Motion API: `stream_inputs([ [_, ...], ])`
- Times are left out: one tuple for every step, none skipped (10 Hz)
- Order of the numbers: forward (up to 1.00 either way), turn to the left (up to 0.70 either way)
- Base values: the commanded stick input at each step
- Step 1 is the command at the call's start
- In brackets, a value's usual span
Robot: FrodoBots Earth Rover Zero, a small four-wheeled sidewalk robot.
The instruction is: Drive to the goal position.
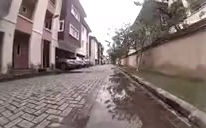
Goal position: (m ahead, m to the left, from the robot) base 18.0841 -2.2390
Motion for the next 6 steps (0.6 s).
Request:
stream_inputs([
  [0.50, 0.00],
  [0.50, 0.00],
  [0.50, 0.00],
  [0.50, 0.00],
  [0.50, 0.00],
  [0.50, 0.00],
])
